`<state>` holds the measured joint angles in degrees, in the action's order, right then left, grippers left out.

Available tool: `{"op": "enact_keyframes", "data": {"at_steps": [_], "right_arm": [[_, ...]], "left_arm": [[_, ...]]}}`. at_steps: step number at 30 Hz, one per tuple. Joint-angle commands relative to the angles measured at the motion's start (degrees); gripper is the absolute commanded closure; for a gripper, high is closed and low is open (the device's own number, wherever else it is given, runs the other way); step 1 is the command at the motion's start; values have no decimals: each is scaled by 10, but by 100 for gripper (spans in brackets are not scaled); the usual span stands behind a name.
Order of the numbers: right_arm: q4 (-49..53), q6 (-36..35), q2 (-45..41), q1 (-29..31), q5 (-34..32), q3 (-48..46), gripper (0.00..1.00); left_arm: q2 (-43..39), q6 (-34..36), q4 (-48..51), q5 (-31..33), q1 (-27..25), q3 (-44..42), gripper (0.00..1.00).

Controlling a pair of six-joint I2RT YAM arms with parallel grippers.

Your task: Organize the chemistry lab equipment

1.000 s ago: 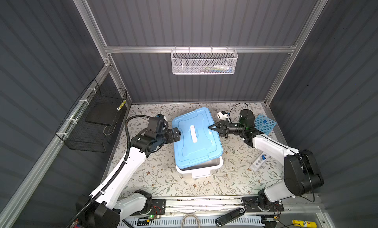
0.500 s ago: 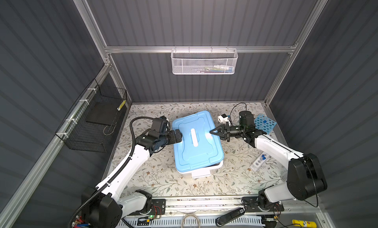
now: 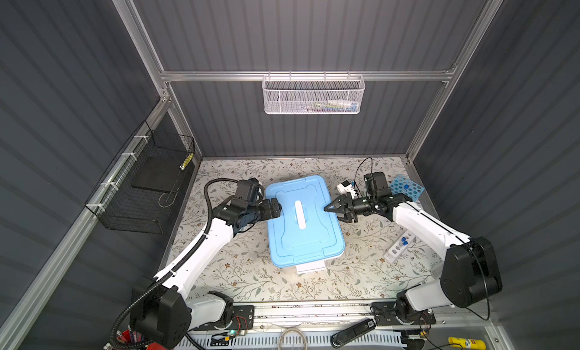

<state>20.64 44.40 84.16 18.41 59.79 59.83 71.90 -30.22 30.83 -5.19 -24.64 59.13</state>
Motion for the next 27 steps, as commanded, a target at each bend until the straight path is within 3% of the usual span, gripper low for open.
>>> {"op": "enact_keyframes", "data": {"at_steps": [1,17,27], "right_arm": [[84,-56,-5,-2,-32,28,50],[247,-108,4,-6,-166,88,43],[240,-106,17,4,-149,69,44]], "left_arm": [[4,6,8,-10,3,8,8],[39,13,11,-24,3,35,10],[67,20,13,-34,3,47,11]]}}
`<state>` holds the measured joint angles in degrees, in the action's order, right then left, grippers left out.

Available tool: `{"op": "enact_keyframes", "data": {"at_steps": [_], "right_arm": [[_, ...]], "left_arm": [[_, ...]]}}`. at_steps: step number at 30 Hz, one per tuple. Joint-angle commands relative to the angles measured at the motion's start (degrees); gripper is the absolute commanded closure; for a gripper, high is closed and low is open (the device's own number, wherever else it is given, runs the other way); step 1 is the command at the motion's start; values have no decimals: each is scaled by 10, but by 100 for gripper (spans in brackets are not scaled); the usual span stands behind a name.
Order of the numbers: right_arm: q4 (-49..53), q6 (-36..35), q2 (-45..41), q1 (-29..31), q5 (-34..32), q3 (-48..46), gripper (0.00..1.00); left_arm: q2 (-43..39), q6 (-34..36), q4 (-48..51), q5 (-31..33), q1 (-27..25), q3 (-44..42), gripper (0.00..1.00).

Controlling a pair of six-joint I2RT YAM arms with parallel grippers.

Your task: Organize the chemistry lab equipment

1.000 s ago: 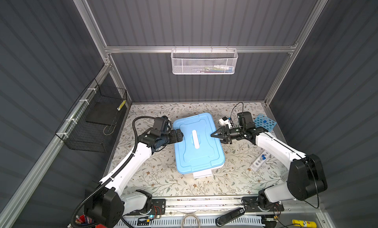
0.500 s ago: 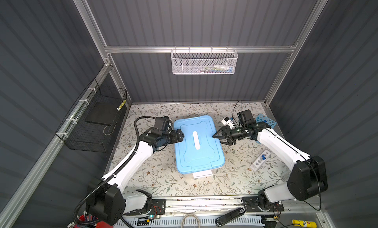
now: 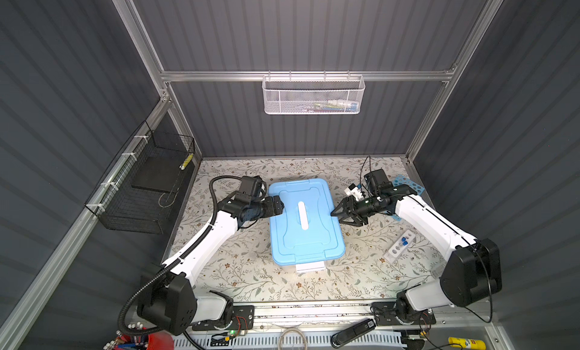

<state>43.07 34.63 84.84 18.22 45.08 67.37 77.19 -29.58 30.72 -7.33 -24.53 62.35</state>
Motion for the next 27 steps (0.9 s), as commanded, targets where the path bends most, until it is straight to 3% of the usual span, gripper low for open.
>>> {"op": "enact_keyframes", "data": {"at_steps": [1,9,17,19,24,27], "right_arm": [[18,-8,14,7,-3,-8,44],[108,-27,87,11,-96,73,46],[244,-71,218,10,-228,274,54],[261,-80,242,11,-237,316,53],[321,-89,298,10,-335,430,52],[356,-105,346,12,-365,515,46]], "left_arm": [[15,14,14,-14,1,15,11],[21,16,39,-12,-2,17,18],[24,5,72,5,-22,26,24],[21,4,78,15,-22,24,22],[-6,3,96,64,-22,34,11],[-5,19,115,78,-21,63,5]]}}
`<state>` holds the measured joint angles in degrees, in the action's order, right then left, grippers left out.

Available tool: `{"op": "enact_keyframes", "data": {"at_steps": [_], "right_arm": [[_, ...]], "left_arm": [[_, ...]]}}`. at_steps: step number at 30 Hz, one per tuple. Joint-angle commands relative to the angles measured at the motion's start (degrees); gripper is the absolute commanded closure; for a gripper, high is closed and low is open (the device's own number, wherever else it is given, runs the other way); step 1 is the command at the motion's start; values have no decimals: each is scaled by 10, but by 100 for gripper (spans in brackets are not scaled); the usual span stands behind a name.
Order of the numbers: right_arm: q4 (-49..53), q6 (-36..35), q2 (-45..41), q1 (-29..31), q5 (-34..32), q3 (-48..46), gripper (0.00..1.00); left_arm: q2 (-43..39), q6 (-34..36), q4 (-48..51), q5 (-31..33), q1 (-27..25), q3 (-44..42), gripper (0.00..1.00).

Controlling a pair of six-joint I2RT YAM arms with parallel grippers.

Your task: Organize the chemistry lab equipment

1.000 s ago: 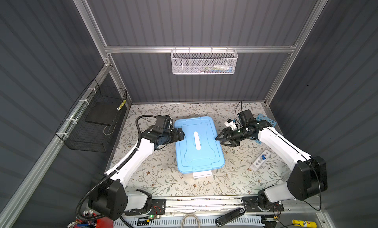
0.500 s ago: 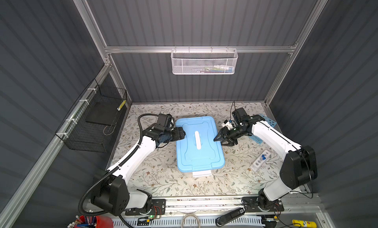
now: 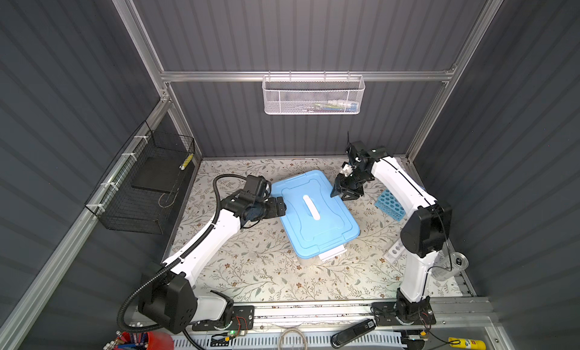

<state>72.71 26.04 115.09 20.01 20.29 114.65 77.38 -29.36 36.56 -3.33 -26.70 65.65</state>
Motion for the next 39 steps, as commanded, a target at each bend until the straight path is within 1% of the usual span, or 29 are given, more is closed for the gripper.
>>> {"op": "enact_keyframes", "data": {"at_steps": [1,3,7,8,10,14,17,18,20,22,26,29,30,31,35,39], "right_arm": [[57,-21,50,-6,-129,62,43],[44,-19,52,-9,-136,87,40],[15,-8,38,-20,-130,138,34],[9,1,31,-21,-131,144,32],[-13,16,10,-26,-128,140,29],[-75,58,-47,-34,-126,101,26],[-55,95,-75,-45,-137,96,26],[-48,107,-87,-47,-132,88,25],[-25,137,-119,-49,-111,55,26],[-18,168,-162,-48,-84,-2,27],[-53,249,-298,-43,-83,-166,27],[-63,299,-379,-37,-90,-256,27],[-69,309,-398,-34,-89,-277,27],[-79,319,-417,-32,-82,-297,27],[-104,354,-450,-22,-52,-372,27],[-136,370,-453,-10,-40,-425,28]], "left_arm": [[0,24,65,40,1,47,4],[14,38,86,48,2,81,4],[31,62,100,50,7,146,2],[38,71,104,50,11,175,1],[61,92,109,42,22,208,0],[119,132,87,0,49,263,1],[172,168,67,-30,57,297,1],[188,178,60,-44,61,307,2],[224,194,48,-66,66,335,3],[251,205,38,-82,69,362,4],[293,212,25,-117,71,400,6],[323,203,7,-149,71,417,7],[329,200,3,-151,71,420,7],[333,196,-3,-173,71,422,7],[347,194,-11,-199,71,432,7],[353,197,-14,-216,71,423,9]]}}
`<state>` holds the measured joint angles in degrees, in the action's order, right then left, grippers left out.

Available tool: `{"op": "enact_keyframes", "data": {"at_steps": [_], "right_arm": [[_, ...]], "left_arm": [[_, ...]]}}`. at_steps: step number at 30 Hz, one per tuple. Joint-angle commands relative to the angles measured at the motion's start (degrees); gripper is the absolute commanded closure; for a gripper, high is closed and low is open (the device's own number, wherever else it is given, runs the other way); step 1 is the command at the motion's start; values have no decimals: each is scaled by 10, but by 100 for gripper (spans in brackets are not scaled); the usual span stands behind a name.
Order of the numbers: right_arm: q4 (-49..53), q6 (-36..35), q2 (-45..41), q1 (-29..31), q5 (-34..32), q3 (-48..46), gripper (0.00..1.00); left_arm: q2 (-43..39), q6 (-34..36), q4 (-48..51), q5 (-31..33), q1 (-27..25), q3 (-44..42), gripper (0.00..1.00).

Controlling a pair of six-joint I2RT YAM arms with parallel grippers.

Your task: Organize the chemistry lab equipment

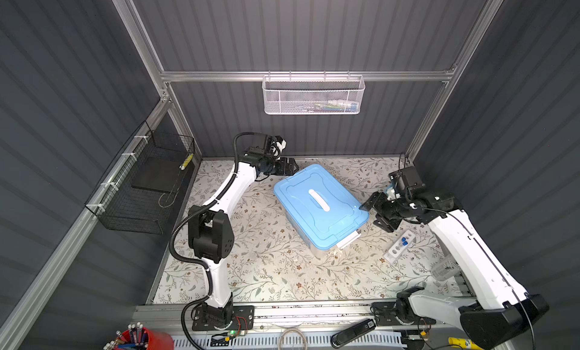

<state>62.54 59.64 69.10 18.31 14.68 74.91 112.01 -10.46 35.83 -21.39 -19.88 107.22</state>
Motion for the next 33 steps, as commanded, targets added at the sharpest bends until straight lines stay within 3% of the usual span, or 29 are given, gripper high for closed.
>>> {"op": "enact_keyframes", "data": {"at_steps": [1,7,18,24,30,33], "right_arm": [[-48,38,5,6,21,-39,28],[-116,48,25,6,67,-78,29],[-132,-10,125,-28,102,-29,30],[-71,-120,231,-71,128,91,32],[-35,-206,332,-73,149,196,34],[29,-275,393,-68,126,273,33]], "left_arm": [[5,5,-11,-39,2,1,10],[-11,-9,-23,-55,-1,-38,12],[-48,-41,-42,-60,-13,-115,14],[-75,-47,-25,-43,-13,-143,14],[-106,-57,-21,-15,-11,-198,15],[-119,-66,-16,-11,-9,-217,15]]}}
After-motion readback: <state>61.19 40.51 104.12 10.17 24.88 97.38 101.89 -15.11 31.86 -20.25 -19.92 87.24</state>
